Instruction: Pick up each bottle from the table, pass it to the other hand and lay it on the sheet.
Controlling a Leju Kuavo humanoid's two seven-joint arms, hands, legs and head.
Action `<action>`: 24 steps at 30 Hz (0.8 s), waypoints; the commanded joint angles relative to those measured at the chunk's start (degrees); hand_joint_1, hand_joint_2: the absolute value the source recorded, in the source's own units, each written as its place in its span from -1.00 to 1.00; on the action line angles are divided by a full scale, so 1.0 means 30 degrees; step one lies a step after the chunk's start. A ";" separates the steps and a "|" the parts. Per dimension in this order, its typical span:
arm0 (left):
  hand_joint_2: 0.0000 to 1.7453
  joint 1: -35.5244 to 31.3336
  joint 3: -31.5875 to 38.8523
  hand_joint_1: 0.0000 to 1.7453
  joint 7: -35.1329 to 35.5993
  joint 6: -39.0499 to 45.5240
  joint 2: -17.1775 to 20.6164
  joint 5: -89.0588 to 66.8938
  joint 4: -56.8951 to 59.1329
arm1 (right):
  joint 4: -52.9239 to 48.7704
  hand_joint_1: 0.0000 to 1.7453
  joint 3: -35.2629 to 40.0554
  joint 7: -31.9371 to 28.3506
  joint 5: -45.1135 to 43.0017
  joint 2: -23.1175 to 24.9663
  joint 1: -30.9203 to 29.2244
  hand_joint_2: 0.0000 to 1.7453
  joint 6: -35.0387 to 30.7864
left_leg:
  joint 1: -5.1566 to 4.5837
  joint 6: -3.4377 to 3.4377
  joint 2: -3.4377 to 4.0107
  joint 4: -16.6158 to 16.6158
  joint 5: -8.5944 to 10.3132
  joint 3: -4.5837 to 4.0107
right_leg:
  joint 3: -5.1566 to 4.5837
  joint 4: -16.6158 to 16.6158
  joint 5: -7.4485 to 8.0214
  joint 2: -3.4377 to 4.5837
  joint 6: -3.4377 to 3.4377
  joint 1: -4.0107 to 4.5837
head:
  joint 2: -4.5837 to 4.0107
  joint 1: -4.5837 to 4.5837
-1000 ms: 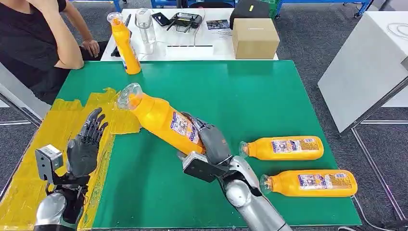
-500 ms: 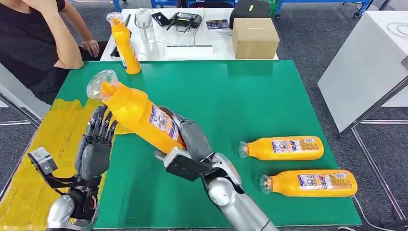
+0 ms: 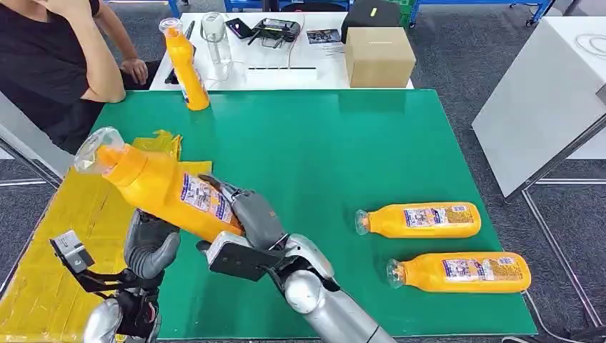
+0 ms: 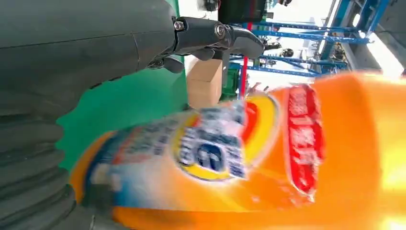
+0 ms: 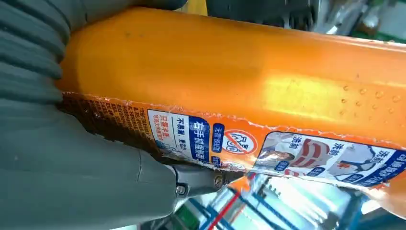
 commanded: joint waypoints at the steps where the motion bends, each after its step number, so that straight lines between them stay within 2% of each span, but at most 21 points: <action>1: 1.00 -0.0269 -0.0206 -1.00 -0.0080 0.0070 0.0070 0.0065 0.0262 | 0.3807 1.00 0.1984 -0.0049 0.0720 -0.0021 -0.0606 1.00 -0.0328 | 0.0018 -0.0014 0.0020 -0.0024 -0.0011 0.0056 | 0.0059 -0.0037 -0.0001 0.0003 -0.0017 0.0021 | 0.0000 0.0000; 9: 1.00 -0.0576 -0.0160 -1.00 0.0072 -0.0192 0.0186 0.0522 0.0464 | 0.6103 1.00 0.2438 -0.0205 0.1592 0.0133 -0.0094 1.00 -0.0638 | 0.0051 -0.0024 0.0015 -0.0033 -0.0022 0.0098 | 0.0118 -0.0076 -0.0004 -0.0019 -0.0032 0.0054 | 0.0000 0.0007; 21: 1.00 -0.0742 -0.0414 -1.00 0.0266 -0.0229 0.0440 0.0387 0.0733 | 0.6688 1.00 0.2135 -0.0372 0.1906 0.0172 0.0053 1.00 -0.0769 | 0.0055 -0.0030 -0.0001 -0.0032 -0.0023 0.0100 | 0.0122 -0.0078 -0.0010 -0.0038 -0.0037 0.0059 | 0.0000 0.0000; 22: 1.00 -0.0790 -0.0566 0.50 0.0351 -0.0139 0.0602 0.0029 0.0840 | 0.6670 1.00 0.2091 -0.0424 0.1944 0.0173 0.0043 1.00 -0.0771 | 0.0041 -0.0025 -0.0009 -0.0028 -0.0018 0.0086 | 0.0102 -0.0063 -0.0012 -0.0040 -0.0031 0.0044 | 0.0000 0.0000; 24: 1.00 -0.0816 -0.0572 0.50 0.0328 -0.0134 0.0564 0.0028 0.0913 | 0.6640 1.00 0.2074 -0.0429 0.1956 0.0175 0.0050 1.00 -0.0765 | 0.0045 -0.0025 -0.0010 -0.0033 -0.0015 0.0088 | 0.0105 -0.0071 -0.0008 -0.0043 -0.0033 0.0049 | 0.0000 0.0000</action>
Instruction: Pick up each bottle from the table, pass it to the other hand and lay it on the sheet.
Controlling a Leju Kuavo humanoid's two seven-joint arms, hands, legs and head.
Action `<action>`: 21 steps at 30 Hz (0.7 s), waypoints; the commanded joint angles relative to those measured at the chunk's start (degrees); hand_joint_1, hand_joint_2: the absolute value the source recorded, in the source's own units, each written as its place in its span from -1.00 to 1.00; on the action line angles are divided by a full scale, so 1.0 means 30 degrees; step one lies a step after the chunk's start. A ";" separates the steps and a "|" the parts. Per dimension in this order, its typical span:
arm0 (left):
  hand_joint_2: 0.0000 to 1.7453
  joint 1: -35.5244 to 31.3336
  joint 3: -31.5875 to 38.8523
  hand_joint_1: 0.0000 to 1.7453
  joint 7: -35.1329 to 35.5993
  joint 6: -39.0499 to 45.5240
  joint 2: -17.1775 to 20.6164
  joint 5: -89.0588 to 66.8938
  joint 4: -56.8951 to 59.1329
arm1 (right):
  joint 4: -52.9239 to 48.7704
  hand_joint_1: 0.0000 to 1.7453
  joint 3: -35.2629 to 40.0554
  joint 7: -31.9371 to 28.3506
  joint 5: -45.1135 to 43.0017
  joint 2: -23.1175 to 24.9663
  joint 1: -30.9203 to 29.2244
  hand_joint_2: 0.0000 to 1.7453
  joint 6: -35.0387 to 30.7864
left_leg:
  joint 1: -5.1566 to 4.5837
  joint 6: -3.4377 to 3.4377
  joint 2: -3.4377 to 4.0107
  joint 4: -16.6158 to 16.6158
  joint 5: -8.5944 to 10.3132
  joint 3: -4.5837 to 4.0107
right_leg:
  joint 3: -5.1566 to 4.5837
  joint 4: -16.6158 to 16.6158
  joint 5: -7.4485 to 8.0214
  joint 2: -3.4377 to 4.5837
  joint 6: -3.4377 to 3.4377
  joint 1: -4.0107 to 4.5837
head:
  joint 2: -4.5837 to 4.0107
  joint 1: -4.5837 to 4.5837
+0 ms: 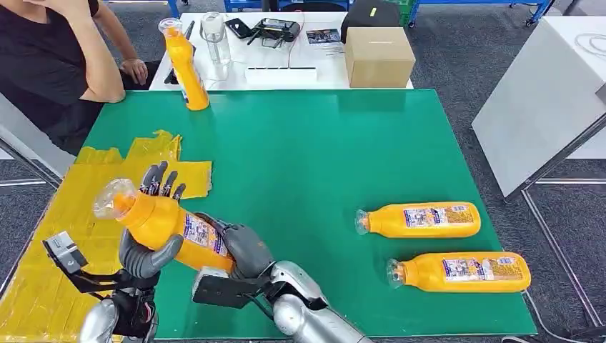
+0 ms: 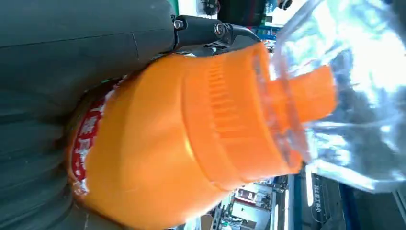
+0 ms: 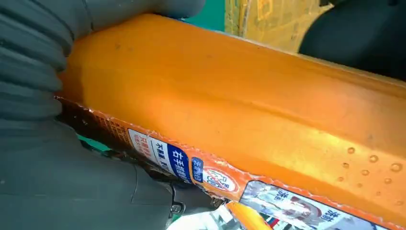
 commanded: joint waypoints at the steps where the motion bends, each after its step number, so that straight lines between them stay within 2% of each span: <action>1: 1.00 -0.0842 -0.0809 0.50 0.0274 -0.0017 0.0440 -0.0546 0.1047 | 0.1896 1.00 0.0372 -0.0119 0.0385 -0.0199 -0.0184 1.00 0.0044 | 0.0022 -0.0015 -0.0021 -0.0024 -0.0006 0.0056 | 0.0075 -0.0043 -0.0007 -0.0042 -0.0021 0.0025 | 0.0000 0.0001; 2: 1.00 -0.0896 -0.0878 1.00 0.0277 -0.0055 0.0507 -0.0572 0.1149 | 0.1841 1.00 0.0379 -0.0130 0.0409 -0.0219 -0.0180 1.00 0.0054 | 0.0045 -0.0024 -0.0015 -0.0027 -0.0013 0.0078 | 0.0105 -0.0065 -0.0006 -0.0044 -0.0029 0.0050 | 0.0000 -0.0007; 10: 1.00 -0.1040 -0.1956 1.00 -0.0101 -0.0648 0.1568 -0.1883 0.1953 | 0.1555 1.00 0.0154 -0.0172 0.0427 -0.0270 -0.0418 1.00 0.0382 | 0.0033 -0.0022 -0.0018 -0.0026 -0.0009 0.0070 | 0.0092 -0.0051 -0.0009 -0.0048 -0.0028 0.0036 | 0.0000 -0.0006; 21: 1.00 -0.1010 -0.2175 1.00 -0.0069 -0.0800 0.1871 -0.1926 0.2113 | 0.1337 1.00 -0.0034 -0.0259 0.0372 -0.0325 -0.0432 1.00 0.0341 | 0.0017 -0.0013 -0.0003 -0.0018 -0.0006 0.0043 | 0.0054 -0.0032 -0.0005 -0.0024 -0.0017 0.0020 | 0.0000 0.0001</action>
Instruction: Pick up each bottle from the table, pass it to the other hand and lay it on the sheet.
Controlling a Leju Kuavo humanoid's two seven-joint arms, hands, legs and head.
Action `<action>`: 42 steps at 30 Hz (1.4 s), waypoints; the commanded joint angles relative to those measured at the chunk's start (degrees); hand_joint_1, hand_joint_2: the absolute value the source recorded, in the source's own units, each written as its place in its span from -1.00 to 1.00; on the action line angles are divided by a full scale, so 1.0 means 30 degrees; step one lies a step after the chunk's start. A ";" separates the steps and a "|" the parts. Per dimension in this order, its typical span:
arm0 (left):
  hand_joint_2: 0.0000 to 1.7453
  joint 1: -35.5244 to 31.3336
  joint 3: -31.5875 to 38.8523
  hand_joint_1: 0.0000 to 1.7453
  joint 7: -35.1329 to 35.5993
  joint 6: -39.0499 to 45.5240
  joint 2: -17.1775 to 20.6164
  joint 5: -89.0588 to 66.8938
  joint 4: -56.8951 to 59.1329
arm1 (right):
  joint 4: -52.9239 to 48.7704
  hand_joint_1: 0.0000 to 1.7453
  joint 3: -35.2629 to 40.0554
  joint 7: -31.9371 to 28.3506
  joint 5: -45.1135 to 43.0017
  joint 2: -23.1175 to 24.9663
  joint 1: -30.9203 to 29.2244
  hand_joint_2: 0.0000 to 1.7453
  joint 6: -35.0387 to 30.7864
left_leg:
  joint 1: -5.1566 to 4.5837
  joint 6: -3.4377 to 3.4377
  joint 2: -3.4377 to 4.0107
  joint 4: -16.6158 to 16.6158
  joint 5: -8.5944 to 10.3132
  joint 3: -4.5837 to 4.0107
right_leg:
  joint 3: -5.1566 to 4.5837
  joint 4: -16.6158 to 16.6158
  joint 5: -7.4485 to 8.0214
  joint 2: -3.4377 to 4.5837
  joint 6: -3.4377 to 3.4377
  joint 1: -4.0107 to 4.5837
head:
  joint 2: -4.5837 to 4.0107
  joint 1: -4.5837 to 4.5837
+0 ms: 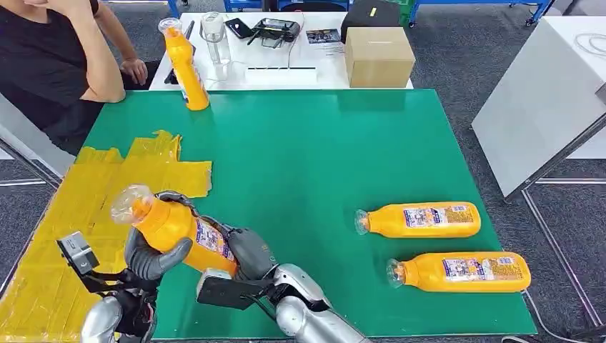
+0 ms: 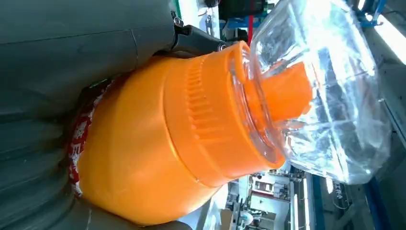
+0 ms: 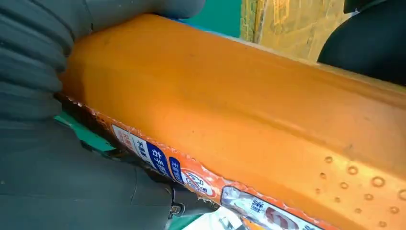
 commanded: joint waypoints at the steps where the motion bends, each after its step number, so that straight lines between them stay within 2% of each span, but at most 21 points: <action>1: 1.00 -0.0611 -0.1435 1.00 0.0121 -0.0440 0.0993 -0.0298 0.1410 | 0.0618 1.00 0.0219 -0.0122 0.0104 -0.0392 -0.0563 1.00 0.0255 | 0.0031 -0.0019 0.0000 -0.0017 -0.0014 0.0060 | 0.0082 -0.0044 -0.0006 -0.0024 -0.0024 0.0035 | 0.0000 0.0000; 6: 1.00 -0.0314 -0.1363 1.00 -0.0002 -0.0438 0.1095 -0.0388 0.1286 | -0.0709 1.00 -0.0527 -0.0073 0.0108 -0.0790 -0.0430 1.00 -0.0324 | 0.0018 -0.0014 -0.0008 -0.0014 -0.0007 0.0037 | 0.0055 -0.0031 -0.0005 -0.0029 -0.0017 0.0021 | 0.0000 0.0007; 7: 1.00 -0.0143 -0.1285 1.00 -0.0119 -0.0158 0.1140 -0.0771 0.1007 | -0.1544 0.30 -0.0754 0.0062 0.0478 -0.1009 -0.0316 1.00 -0.0976 | 0.0034 -0.0020 0.0000 -0.0016 -0.0017 0.0064 | 0.0089 -0.0048 -0.0007 -0.0029 -0.0026 0.0038 | 0.0000 0.0007; 8: 1.00 -0.0011 -0.1215 1.00 -0.0177 0.0008 0.1205 -0.1025 0.0783 | -0.2039 -1.00 -0.0894 0.0020 0.0415 -0.1117 -0.0298 1.00 -0.0872 | 0.0008 -0.0009 0.0000 -0.0012 -0.0005 0.0027 | 0.0038 -0.0021 -0.0004 -0.0019 -0.0013 0.0010 | 0.0000 0.0000; 9: 1.00 0.0001 -0.1207 1.00 -0.0198 0.0157 0.1326 -0.1336 0.0700 | -0.2744 -1.00 -0.0898 0.0163 0.0736 -0.1435 -0.0291 1.00 -0.1066 | 0.0029 -0.0016 0.0011 -0.0006 -0.0020 0.0048 | 0.0067 -0.0035 -0.0008 -0.0016 -0.0023 0.0034 | 0.0000 0.0007; 10: 1.00 -0.0047 -0.1010 1.00 -0.0235 0.0530 0.1434 -0.1832 0.0624 | -0.3524 -1.00 -0.1002 0.0509 0.0954 -0.1830 -0.0286 -1.00 -0.0917 | 0.0043 -0.0020 0.0019 0.0002 -0.0032 0.0062 | 0.0089 -0.0041 -0.0012 -0.0013 -0.0030 0.0048 | 0.0000 0.0007; 18: 1.00 -0.0835 0.1175 1.00 0.0099 0.3680 0.2418 -0.6212 0.0754 | -0.7223 -1.00 -0.2372 0.0710 0.0640 -0.3317 0.0334 -1.00 -0.0518 | 0.0045 -0.0025 0.0002 0.0000 -0.0017 0.0050 | 0.0086 -0.0038 -0.0003 -0.0026 -0.0032 0.0050 | 0.0000 -0.0007; 24: 1.00 -0.1642 0.1813 1.00 0.0255 0.8872 0.2611 -1.5130 0.0388 | -0.9360 -1.00 -0.3134 0.0490 0.0490 -0.4112 0.1020 -1.00 -0.0480 | 0.0046 -0.0014 -0.0063 0.0014 -0.0011 0.0017 | 0.0061 -0.0025 -0.0019 -0.0082 -0.0021 0.0046 | 0.0000 0.0007; 28: 1.00 -0.1259 0.0904 1.00 0.1013 1.2643 0.2836 -2.2431 0.0677 | -1.0235 -1.00 -0.3428 0.0140 0.0256 -0.4490 0.1172 -1.00 -0.0235 | 0.0068 -0.0021 -0.0020 0.0010 -0.0040 0.0080 | 0.0133 -0.0058 -0.0023 -0.0059 -0.0029 0.0071 | 0.0000 0.0000; 29: 1.00 -0.1214 0.0868 1.00 0.1005 1.2712 0.2817 -2.2491 0.0734 | -1.0259 -1.00 -0.3450 0.0132 0.0236 -0.4500 0.1158 -1.00 -0.0208 | 0.0018 -0.0009 -0.0023 -0.0004 -0.0005 0.0019 | 0.0049 -0.0022 -0.0008 -0.0041 -0.0011 0.0018 | 0.0000 0.0000; 32: 1.00 -0.1158 0.0830 1.00 0.0989 1.2822 0.2788 -2.2546 0.0800 | -1.0260 -1.00 -0.3471 0.0128 0.0224 -0.4501 0.1151 -1.00 -0.0190 | 0.0041 -0.0018 -0.0006 -0.0005 -0.0021 0.0059 | 0.0100 -0.0050 -0.0009 -0.0034 -0.0024 0.0045 | 0.0000 0.0000; 33: 1.00 -0.1140 0.0713 1.00 0.1060 1.3347 0.2881 -2.3426 0.0895 | -1.0170 -1.00 -0.3460 0.0109 0.0212 -0.4469 0.1124 -1.00 -0.0164 | 0.0057 -0.0026 0.0009 -0.0004 -0.0030 0.0079 | 0.0117 -0.0063 -0.0009 -0.0029 -0.0033 0.0062 | 0.0000 0.0007; 34: 1.00 -0.0938 0.0259 1.00 0.1816 1.4767 0.3156 -2.6891 0.1085 | -1.0133 -1.00 -0.3364 -0.0102 0.0038 -0.4569 0.0992 -1.00 0.0001 | 0.0039 -0.0022 -0.0009 -0.0009 -0.0018 0.0060 | 0.0097 -0.0051 -0.0009 -0.0040 -0.0028 0.0043 | 0.0000 0.0000; 38: 1.00 -0.0789 -0.1608 1.00 0.3178 1.5372 0.3510 -3.0610 0.3411 | -0.9814 -1.00 -0.3157 -0.0234 -0.0228 -0.4639 0.0551 -1.00 0.0207 | 0.0031 -0.0023 0.0010 -0.0034 -0.0015 0.0086 | 0.0111 -0.0068 -0.0003 -0.0020 -0.0030 0.0036 | 0.0000 0.0000; 42: 1.00 -0.1033 -0.2342 1.00 0.3560 1.6021 0.3577 -3.1228 0.5346 | -0.9620 -1.00 -0.3059 -0.0241 -0.0235 -0.4563 0.0320 -1.00 0.0223 | 0.0025 -0.0021 -0.0005 -0.0048 -0.0008 0.0108 | 0.0134 -0.0079 0.0000 -0.0029 -0.0028 0.0030 | 0.0000 0.0001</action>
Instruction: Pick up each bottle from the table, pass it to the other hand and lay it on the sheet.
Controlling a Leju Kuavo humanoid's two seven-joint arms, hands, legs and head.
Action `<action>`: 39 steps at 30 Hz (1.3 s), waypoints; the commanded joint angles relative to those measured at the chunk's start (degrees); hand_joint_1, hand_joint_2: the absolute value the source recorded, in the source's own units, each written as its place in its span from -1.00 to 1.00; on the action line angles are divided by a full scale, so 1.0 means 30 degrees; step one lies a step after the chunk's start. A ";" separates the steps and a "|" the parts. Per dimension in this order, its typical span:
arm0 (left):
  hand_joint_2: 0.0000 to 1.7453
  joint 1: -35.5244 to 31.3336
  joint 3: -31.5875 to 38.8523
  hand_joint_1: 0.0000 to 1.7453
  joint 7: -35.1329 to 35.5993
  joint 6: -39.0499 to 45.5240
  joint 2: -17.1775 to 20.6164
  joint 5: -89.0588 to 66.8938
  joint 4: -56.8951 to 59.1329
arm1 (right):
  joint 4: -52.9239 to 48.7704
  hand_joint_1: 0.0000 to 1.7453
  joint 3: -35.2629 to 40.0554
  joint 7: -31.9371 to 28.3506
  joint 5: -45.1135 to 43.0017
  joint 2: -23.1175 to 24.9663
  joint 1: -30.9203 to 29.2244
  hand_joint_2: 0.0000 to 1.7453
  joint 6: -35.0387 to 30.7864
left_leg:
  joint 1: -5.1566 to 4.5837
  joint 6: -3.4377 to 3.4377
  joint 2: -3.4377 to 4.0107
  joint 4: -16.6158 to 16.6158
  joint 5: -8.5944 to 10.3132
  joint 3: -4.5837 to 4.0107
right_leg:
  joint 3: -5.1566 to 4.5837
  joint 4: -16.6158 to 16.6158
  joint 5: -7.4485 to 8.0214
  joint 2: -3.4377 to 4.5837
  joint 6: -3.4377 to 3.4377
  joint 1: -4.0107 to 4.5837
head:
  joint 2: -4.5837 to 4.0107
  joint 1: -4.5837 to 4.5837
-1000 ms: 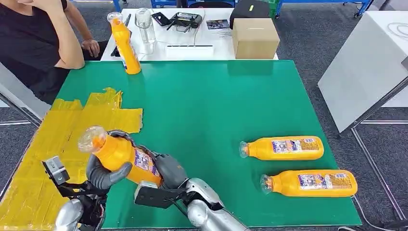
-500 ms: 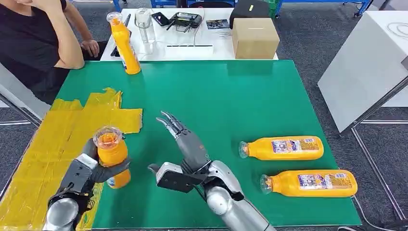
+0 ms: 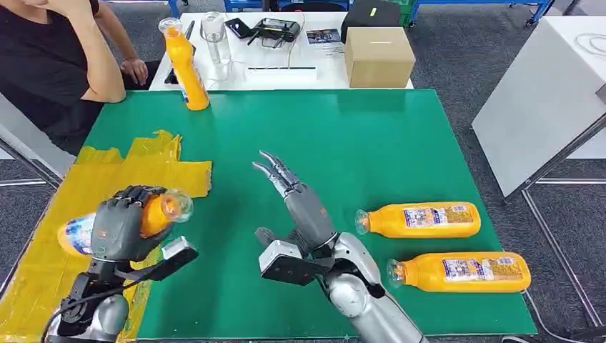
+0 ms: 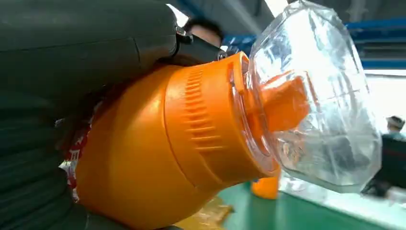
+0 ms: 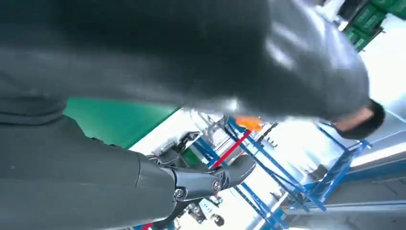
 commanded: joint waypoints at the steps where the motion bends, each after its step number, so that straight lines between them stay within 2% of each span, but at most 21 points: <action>1: 1.00 -0.0561 -0.3201 1.00 0.1152 0.0412 0.1125 -0.2587 0.5306 | 0.0458 -1.00 0.0169 -0.0141 -0.0297 -0.0676 -0.1076 -1.00 0.0306 | 0.0052 -0.0032 0.0023 -0.0057 -0.0021 0.0149 | 0.0177 -0.0106 0.0002 -0.0021 -0.0042 0.0060 | 0.0000 0.0000; 4: 1.00 -0.0979 -0.4329 1.00 0.1199 0.0026 0.1363 -0.3341 0.8091 | 0.0725 -1.00 0.0311 -0.0232 -0.0464 -0.0626 -0.1351 -1.00 0.0391 | -0.0004 -0.0009 0.0012 -0.0037 0.0001 0.0060 | 0.0062 -0.0034 -0.0004 -0.0017 -0.0013 -0.0001 | 0.0000 0.0007; 6: 1.00 -0.1278 -0.4931 1.00 0.0868 -0.0299 0.1672 -0.2878 0.9589 | 0.0881 -1.00 0.0377 -0.0291 -0.0509 -0.0579 -0.1412 -1.00 0.0412 | 0.0032 -0.0028 0.0021 -0.0060 -0.0013 0.0136 | 0.0155 -0.0088 -0.0002 -0.0021 -0.0036 0.0037 | 0.0000 0.0000; 7: 1.00 -0.1349 -0.5128 1.00 0.0671 -0.0327 0.1885 -0.2788 1.0021 | 0.0989 -1.00 0.0402 -0.0291 -0.0516 -0.0563 -0.1459 -1.00 0.0419 | 0.0003 -0.0016 0.0010 -0.0048 0.0001 0.0085 | 0.0089 -0.0050 0.0000 -0.0012 -0.0020 0.0007 | 0.0000 0.0007; 12: 1.00 -0.1416 -0.5108 1.00 0.0545 -0.0142 0.2044 -0.2612 1.0192 | 0.1088 -1.00 0.0414 -0.0322 -0.0534 -0.0551 -0.1501 -1.00 0.0415 | 0.0033 -0.0024 0.0043 -0.0023 -0.0016 0.0077 | 0.0087 -0.0044 0.0001 0.0010 -0.0031 0.0038 | 0.0000 -0.0007; 13: 1.00 -0.1429 -0.5419 1.00 0.0212 -0.0972 0.2436 -0.2145 1.0155 | 0.1147 -1.00 0.0441 -0.0365 -0.0577 -0.0570 -0.1558 -1.00 0.0422 | 0.0001 -0.0013 0.0004 -0.0031 -0.0003 0.0073 | 0.0083 -0.0027 -0.0004 -0.0013 -0.0019 0.0004 | 0.0000 0.0000; 16: 1.00 -0.1295 -0.5634 1.00 -0.0532 -0.0988 0.3239 -0.1524 1.0252 | 0.1479 -1.00 0.0433 -0.0529 -0.0752 -0.0509 -0.1656 -1.00 0.0477 | 0.0071 -0.0047 0.0069 -0.0043 -0.0015 0.0142 | 0.0158 -0.0083 0.0031 0.0045 -0.0058 0.0079 | 0.0000 0.0000; 17: 1.00 -0.1294 -0.5612 1.00 -0.0537 -0.0994 0.3300 -0.1525 1.0273 | 0.1493 -1.00 0.0434 -0.0531 -0.0754 -0.0518 -0.1643 -1.00 0.0479 | 0.0021 -0.0025 0.0005 -0.0041 0.0003 0.0119 | 0.0133 -0.0040 0.0017 0.0012 -0.0032 0.0027 | 0.0000 0.0000; 18: 1.00 -0.1366 -0.5470 -1.00 -0.0321 -0.0802 0.3279 -0.1560 1.0287 | 0.1625 -1.00 0.0425 -0.0574 -0.0787 -0.0505 -0.1650 -1.00 0.0489 | 0.0046 -0.0038 0.0046 -0.0057 0.0003 0.0152 | 0.0168 -0.0068 0.0035 0.0041 -0.0049 0.0053 | 0.0000 0.0000; 19: 1.00 -0.1439 -0.5352 -1.00 -0.0186 -0.0865 0.3191 -0.1556 1.0245 | 0.1640 -1.00 0.0404 -0.0593 -0.0806 -0.0505 -0.1602 -1.00 0.0483 | 0.0021 -0.0029 0.0015 -0.0051 0.0002 0.0165 | 0.0177 -0.0041 0.0019 0.0026 -0.0038 0.0027 | 0.0000 0.0007; 20: -1.00 -0.1488 -0.5261 -1.00 -0.0221 -0.0990 0.3180 -0.1368 1.0101 | 0.1625 -1.00 0.0410 -0.0623 -0.0825 -0.0526 -0.1560 -1.00 0.0469 | 0.0052 -0.0037 0.0036 -0.0051 0.0007 0.0173 | 0.0194 -0.0063 0.0039 0.0039 -0.0047 0.0059 | 0.0000 0.0000; 36: -1.00 -0.1079 -0.4783 -1.00 -0.0543 -0.1250 0.3188 -0.0703 0.8980 | 0.1530 -1.00 0.0327 -0.0670 -0.0856 -0.0606 -0.1363 -1.00 0.0464 | 0.0036 -0.0046 0.0027 -0.0040 0.0006 0.0187 | 0.0217 -0.0053 0.0013 0.0016 -0.0040 0.0042 | 0.0000 0.0000; 39: -1.00 -0.0958 -0.4320 -1.00 -0.0029 0.0104 0.2450 -0.1383 0.8229 | 0.1406 -1.00 0.0317 -0.0672 -0.0856 -0.0636 -0.1211 -1.00 0.0462 | 0.0052 -0.0052 0.0013 -0.0034 0.0006 0.0183 | 0.0220 -0.0060 0.0019 0.0014 -0.0047 0.0058 | 0.0000 0.0000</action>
